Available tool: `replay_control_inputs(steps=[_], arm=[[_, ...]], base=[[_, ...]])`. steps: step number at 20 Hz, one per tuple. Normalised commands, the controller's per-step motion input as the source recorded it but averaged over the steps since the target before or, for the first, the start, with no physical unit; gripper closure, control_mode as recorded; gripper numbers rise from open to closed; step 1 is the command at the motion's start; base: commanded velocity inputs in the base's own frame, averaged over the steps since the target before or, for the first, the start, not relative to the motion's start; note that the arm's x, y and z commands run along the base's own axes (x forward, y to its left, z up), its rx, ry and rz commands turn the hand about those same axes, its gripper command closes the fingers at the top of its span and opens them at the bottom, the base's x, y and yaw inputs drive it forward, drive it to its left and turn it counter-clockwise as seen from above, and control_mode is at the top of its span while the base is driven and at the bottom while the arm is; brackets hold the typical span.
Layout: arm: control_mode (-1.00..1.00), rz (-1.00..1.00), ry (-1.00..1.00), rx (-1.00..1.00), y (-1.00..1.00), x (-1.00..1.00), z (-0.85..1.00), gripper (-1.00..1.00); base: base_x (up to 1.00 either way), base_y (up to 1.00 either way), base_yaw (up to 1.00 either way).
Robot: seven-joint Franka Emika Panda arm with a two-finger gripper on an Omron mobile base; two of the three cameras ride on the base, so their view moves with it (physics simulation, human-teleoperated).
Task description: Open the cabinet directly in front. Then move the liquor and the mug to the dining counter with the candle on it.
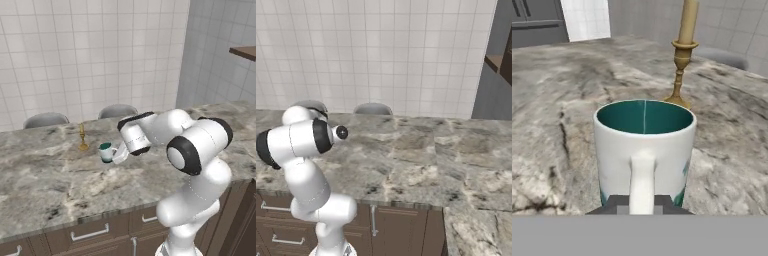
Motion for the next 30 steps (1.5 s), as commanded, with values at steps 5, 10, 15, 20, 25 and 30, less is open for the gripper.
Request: replay_control_inputs(steps=[5, 10, 15, 20, 25, 30], arm=[[-1.0, 0.0, -0.01, 0.2, 0.01, 0.03, -0.55, 1.0], [-1.0, 0.0, -0.01, 0.08, 0.0, 0.03, -0.39, 1.0], [-1.0, -0.02, 0.0, -0.01, 0.02, 0.17, -0.02, 1.0], [-1.0, -0.16, 0.0, -0.07, 0.25, 0.63, -0.1, -1.0], [-1.0, 0.0, 0.0, 0.0, 0.0, 0.0, 0.0, -1.0], [-1.0, 0.0, -0.01, 0.0, 0.0, -0.04, 0.02, -1.0]], base=[[0.0, 0.0, 0.0], [0.0, 0.0, 0.0], [0.0, 0.0, 0.0], [0.0, 0.0, 0.0], [0.0, 0.0, 0.0], [0.0, 0.0, 0.0]])
